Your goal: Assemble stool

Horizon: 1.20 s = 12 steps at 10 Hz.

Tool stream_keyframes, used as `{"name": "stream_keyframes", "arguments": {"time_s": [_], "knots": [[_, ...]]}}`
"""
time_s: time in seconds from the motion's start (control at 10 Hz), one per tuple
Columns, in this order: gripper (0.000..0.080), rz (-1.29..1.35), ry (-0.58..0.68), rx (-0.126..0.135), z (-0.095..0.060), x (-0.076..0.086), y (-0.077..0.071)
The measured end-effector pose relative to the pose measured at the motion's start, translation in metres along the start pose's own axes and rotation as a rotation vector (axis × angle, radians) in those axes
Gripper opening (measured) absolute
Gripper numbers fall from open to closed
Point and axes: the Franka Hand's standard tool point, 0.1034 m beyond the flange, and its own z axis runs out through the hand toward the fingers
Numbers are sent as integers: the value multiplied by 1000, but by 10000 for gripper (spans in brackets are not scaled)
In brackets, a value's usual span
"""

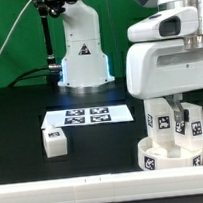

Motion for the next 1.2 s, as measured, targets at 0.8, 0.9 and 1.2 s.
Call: {"name": "stream_keyframes", "arguments": {"time_s": [0.8, 0.9, 1.2], "knots": [[341, 732, 7, 20, 1, -5, 6], [341, 776, 6, 24, 1, -5, 6], [341, 954, 1, 33, 1, -5, 8]]}}
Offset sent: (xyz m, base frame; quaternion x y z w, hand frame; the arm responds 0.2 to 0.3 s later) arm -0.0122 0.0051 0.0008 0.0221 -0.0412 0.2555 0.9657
